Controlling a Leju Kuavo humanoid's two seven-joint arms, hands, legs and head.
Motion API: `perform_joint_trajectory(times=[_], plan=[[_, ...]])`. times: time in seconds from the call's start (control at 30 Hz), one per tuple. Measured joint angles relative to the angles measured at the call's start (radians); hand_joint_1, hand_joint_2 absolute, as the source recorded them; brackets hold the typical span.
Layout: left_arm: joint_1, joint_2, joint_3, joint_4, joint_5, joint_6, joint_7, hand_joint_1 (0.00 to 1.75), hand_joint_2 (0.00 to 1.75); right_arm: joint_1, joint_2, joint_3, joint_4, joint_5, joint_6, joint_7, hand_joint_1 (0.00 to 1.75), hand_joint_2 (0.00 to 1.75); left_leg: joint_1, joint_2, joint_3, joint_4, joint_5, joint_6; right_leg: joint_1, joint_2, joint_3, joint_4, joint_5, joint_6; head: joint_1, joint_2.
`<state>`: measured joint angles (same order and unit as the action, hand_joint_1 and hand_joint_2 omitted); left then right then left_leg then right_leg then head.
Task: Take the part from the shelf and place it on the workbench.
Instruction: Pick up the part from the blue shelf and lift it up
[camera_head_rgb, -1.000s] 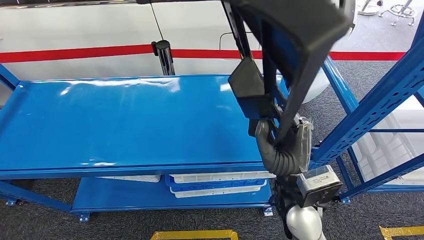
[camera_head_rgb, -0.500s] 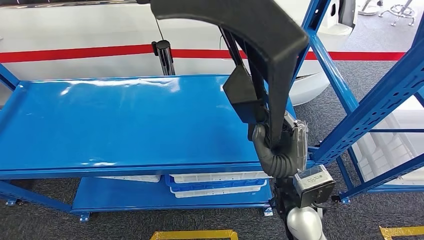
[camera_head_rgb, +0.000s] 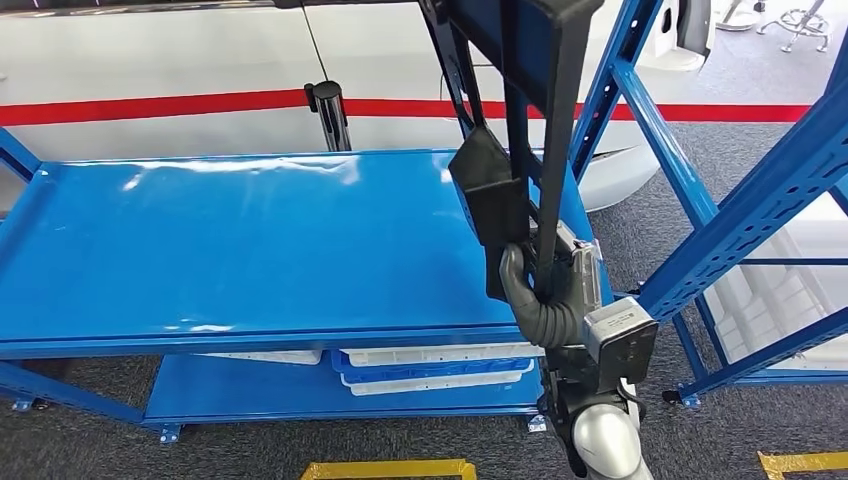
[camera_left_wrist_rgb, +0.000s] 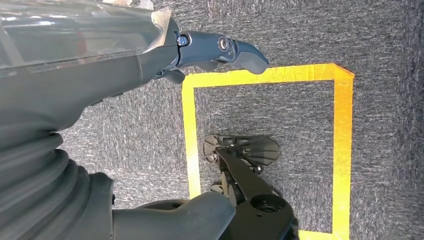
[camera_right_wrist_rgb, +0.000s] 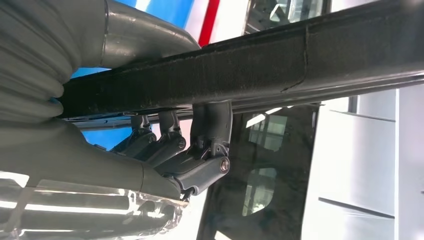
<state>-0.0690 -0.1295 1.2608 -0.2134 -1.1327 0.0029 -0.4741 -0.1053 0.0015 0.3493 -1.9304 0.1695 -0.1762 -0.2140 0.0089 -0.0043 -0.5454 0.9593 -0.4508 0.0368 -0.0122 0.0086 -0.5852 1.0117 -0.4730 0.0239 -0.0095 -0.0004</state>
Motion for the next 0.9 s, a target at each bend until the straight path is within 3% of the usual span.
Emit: perform_joint_trajectory(times=[0.1, 0.17, 0.2, 0.27, 0.3, 0.37, 0.47, 0.5, 0.57, 0.63, 0.67, 0.7, 0.73, 0.8, 0.83, 0.87, 0.9], plan=[[0.0, 0.001, 0.0, 0.0, -0.004, -0.007, -0.004, 0.0, 1.75, -0.004, -0.011, -0.003, 0.007, -0.014, -0.002, -0.01, 1.75, 1.75, 0.007, 0.005, 0.01, -0.02, 0.013, 0.007, -0.005, -0.002, -0.062, 0.15, -0.075, -0.006, 0.004, 0.0], [0.001, 0.001, 0.0, 0.0, -0.009, -0.012, -0.01, 0.0, 1.75, 0.0, -0.021, -0.004, 0.014, -0.027, -0.004, -0.017, 1.75, 1.75, 0.011, 0.006, 0.006, -0.016, 0.013, 0.003, -0.016, -0.003, -0.095, 0.232, -0.102, 0.006, 0.004, 0.0], [0.001, 0.002, -0.001, 0.0, -0.012, -0.015, -0.013, 0.0, 1.75, 0.002, -0.025, -0.004, 0.017, -0.034, -0.005, -0.02, 1.75, 1.75, 0.016, 0.006, 0.003, -0.011, 0.012, -0.001, -0.022, -0.004, -0.086, 0.222, -0.094, 0.019, 0.004, 0.0], [0.001, 0.003, -0.004, 0.0, -0.02, -0.019, -0.019, 0.0, 1.75, 0.004, -0.033, -0.004, 0.019, -0.047, -0.007, -0.025, 1.75, 1.75, 0.026, 0.005, -0.009, 0.012, 0.004, -0.018, -0.038, -0.006, -0.024, 0.112, -0.056, 0.052, 0.004, 0.0], [0.001, 0.007, -0.006, 0.0, -0.024, -0.02, -0.022, 0.0, 1.75, 0.006, -0.036, -0.004, 0.019, -0.052, -0.008, -0.028, 1.75, 1.75, 0.029, 0.003, -0.018, 0.03, -0.003, -0.031, -0.042, -0.004, 0.001, 0.062, -0.041, 0.061, 0.007, 0.0], [0.001, 0.015, -0.01, 0.001, -0.031, -0.021, -0.028, 0.0, 1.75, 0.013, -0.041, -0.006, 0.017, -0.058, -0.012, -0.033, 1.75, 1.75, 0.028, 0.0, -0.034, 0.058, -0.013, -0.051, -0.044, 0.002, 0.017, 0.033, -0.037, 0.054, 0.008, 0.0], [0.005, 0.017, -0.012, 0.002, -0.04, -0.023, -0.032, 0.0, 1.75, 0.027, -0.045, -0.011, 0.014, -0.062, -0.019, -0.037, 1.75, 1.75, 0.034, 0.001, -0.047, 0.07, -0.016, -0.062, -0.039, 0.005, 0.002, 0.049, -0.029, 0.026, -0.002, 0.0], [0.006, 0.018, -0.014, 0.002, -0.043, -0.024, -0.033, 0.0, 1.75, 0.03, -0.046, -0.012, 0.012, -0.062, -0.021, -0.038, 1.75, 1.75, 0.036, 0.002, -0.057, 0.087, -0.033, -0.063, -0.036, 0.004, -0.004, 0.051, -0.024, 0.018, -0.003, 0.0], [0.006, 0.019, -0.016, 0.003, -0.047, -0.025, -0.034, 0.0, 1.75, 0.035, -0.046, -0.015, 0.006, -0.062, -0.024, -0.041, 1.75, 1.75, 0.037, 0.003, -0.091, 0.177, -0.106, -0.063, -0.03, 0.002, -0.017, 0.05, -0.014, 0.002, -0.005, 0.0], [0.006, 0.019, -0.018, 0.003, -0.051, -0.026, -0.035, 0.0, 1.75, 0.042, -0.047, -0.018, 0.002, -0.062, -0.026, -0.042, 1.75, 1.75, 0.032, 0.003, -0.132, 0.307, -0.182, -0.058, -0.018, 0.0, -0.03, 0.051, -0.005, -0.012, -0.006, 0.0], [0.006, 0.02, -0.02, 0.003, -0.052, -0.027, -0.035, 0.0, 1.75, 0.045, -0.047, -0.019, 0.002, -0.062, -0.027, -0.043, 1.75, 1.75, 0.028, 0.003, -0.137, 0.344, -0.199, -0.051, -0.01, -0.001, -0.037, 0.051, 0.0, -0.019, -0.006, 0.0], [0.006, 0.02, -0.022, 0.003, -0.053, -0.029, -0.035, 0.0, 1.75, 0.047, -0.048, -0.02, 0.002, -0.061, -0.028, -0.043, 1.75, 1.75, 0.023, 0.003, -0.124, 0.346, -0.2, -0.041, -0.003, -0.002, -0.044, 0.05, 0.006, -0.024, -0.005, 0.0], [0.006, 0.02, -0.025, 0.003, -0.053, -0.03, -0.035, 0.0, 1.75, 0.049, -0.049, -0.021, 0.001, -0.061, -0.029, -0.043, 1.75, 1.75, 0.016, 0.002, -0.093, 0.31, -0.186, -0.028, 0.005, -0.001, -0.05, 0.05, 0.012, -0.028, -0.006, 0.0], [0.003, 0.023, -0.03, 0.003, -0.054, -0.032, -0.036, 0.0, 1.75, 0.05, -0.051, -0.021, -0.003, -0.061, -0.03, -0.045, 1.75, 1.75, -0.004, 0.002, 0.005, 0.17, -0.15, 0.01, 0.014, 0.0, -0.06, 0.049, 0.025, -0.03, -0.004, 0.0], [0.001, 0.024, -0.032, 0.003, -0.055, -0.032, -0.037, 0.0, 1.75, 0.05, -0.052, -0.022, -0.005, -0.06, -0.03, -0.048, 1.75, 1.75, -0.013, 0.003, 0.038, 0.115, -0.135, 0.025, 0.015, 0.0, -0.062, 0.046, 0.032, -0.028, -0.003, 0.0], [-0.001, 0.027, -0.034, 0.003, -0.056, -0.031, -0.037, 0.0, 1.75, 0.05, -0.053, -0.023, -0.006, -0.061, -0.031, -0.052, 1.75, 1.75, -0.023, 0.003, 0.059, 0.079, -0.126, 0.036, 0.013, -0.001, -0.062, 0.044, 0.038, -0.024, -0.002, 0.0], [-0.001, 0.029, -0.036, 0.003, -0.057, -0.031, -0.038, 0.0, 1.75, 0.05, -0.054, -0.024, -0.007, -0.061, -0.031, -0.057, 1.75, 1.75, -0.028, 0.004, 0.06, 0.07, -0.121, 0.042, 0.009, -0.002, -0.062, 0.041, 0.044, -0.017, -0.002, 0.0]])
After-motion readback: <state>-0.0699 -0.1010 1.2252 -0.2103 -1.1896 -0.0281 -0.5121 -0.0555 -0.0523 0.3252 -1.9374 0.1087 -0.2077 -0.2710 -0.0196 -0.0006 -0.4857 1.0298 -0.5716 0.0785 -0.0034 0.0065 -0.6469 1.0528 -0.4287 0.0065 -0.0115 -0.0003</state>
